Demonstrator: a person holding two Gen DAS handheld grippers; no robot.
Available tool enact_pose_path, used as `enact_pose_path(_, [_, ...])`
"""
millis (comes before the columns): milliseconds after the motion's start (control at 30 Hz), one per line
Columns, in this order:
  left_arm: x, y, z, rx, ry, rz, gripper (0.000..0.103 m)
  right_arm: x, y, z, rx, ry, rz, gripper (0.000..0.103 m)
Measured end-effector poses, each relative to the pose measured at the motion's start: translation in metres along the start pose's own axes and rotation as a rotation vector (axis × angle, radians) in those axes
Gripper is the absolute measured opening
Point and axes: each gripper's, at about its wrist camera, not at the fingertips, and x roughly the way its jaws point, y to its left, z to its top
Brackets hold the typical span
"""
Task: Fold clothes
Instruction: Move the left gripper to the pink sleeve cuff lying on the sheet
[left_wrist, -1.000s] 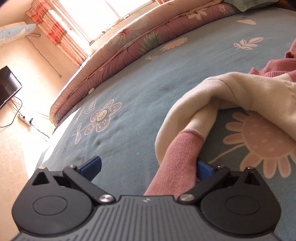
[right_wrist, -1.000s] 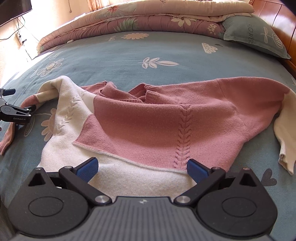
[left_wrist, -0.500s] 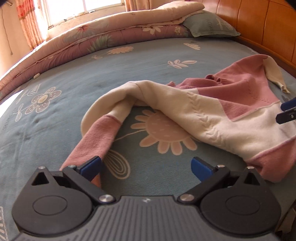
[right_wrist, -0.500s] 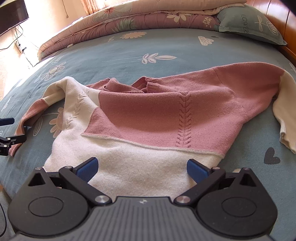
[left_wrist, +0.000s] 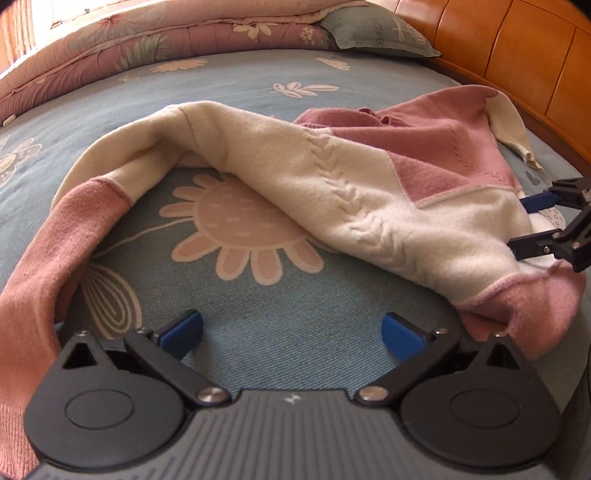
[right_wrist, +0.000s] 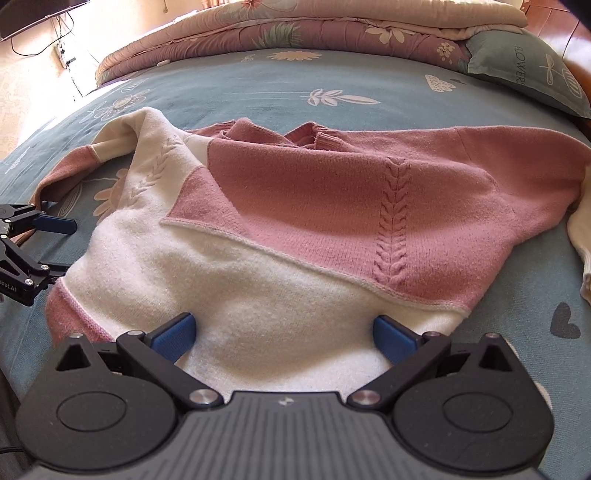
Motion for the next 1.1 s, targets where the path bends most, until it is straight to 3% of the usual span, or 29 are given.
enact_pose_path(67, [0.002,-0.006,-0.001,0.034,-0.005,0.033,0.103,0.002,0.002,-0.001,-0.017,-0.002,-0.009,0.103])
enact_pose_path(333, [-0.016,-0.011,-0.006,-0.031,0.004,0.106,0.102,0.001,0.005,-0.006,-0.024,-0.033,-0.025,0.103])
enact_pose_path(533, [-0.069,0.011,-0.043,-0.071,-0.049,0.256,0.1,0.001,0.006,-0.009,-0.026,-0.056,-0.037,0.103])
enact_pose_path(733, [-0.084,0.051,-0.062,-0.145,-0.028,0.352,0.1,0.002,0.009,-0.01,-0.026,-0.064,-0.049,0.103])
enact_pose_path(900, [-0.067,0.063,-0.051,-0.064,-0.017,0.404,0.1,0.002,0.01,-0.009,-0.025,-0.059,-0.056,0.103])
enact_pose_path(1100, [-0.041,0.079,-0.026,0.013,0.022,0.408,0.103,0.002,0.01,-0.008,-0.026,-0.052,-0.059,0.103])
